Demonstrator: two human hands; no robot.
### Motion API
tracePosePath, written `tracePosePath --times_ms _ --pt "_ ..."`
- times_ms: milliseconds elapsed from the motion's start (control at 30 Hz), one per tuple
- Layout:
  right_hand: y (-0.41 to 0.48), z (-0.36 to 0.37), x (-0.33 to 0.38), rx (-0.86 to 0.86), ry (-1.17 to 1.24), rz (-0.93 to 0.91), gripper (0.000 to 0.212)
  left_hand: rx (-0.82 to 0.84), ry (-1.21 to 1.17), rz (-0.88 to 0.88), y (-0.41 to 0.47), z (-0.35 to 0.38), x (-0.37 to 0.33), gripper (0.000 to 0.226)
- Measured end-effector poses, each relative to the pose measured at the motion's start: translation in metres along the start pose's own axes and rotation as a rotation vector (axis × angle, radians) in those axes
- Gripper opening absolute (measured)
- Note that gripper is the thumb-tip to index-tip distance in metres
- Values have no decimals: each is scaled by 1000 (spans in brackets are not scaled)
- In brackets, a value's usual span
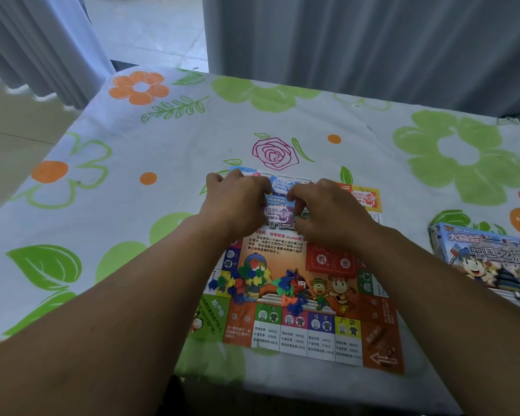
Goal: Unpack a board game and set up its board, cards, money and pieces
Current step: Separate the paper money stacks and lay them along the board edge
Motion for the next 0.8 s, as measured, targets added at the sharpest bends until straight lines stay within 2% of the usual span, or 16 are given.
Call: tracePosePath --times_ms 633,800 --pt "-4 -14 -11 -16 60 30 28 13 -17 1 2 1 2 50" --pt "-9 -24 -25 -4 55 87 30 27 -37 -9 2 -1 0 53"
Point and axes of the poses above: each hand's wrist, its own y-axis towards the middle knuckle, its own z-axis out of the palm, x = y × z, the point moved 2 cm from there along y, towards the middle knuckle, and after that the axes turned 9 degrees about -x, right-handed, at the moved point
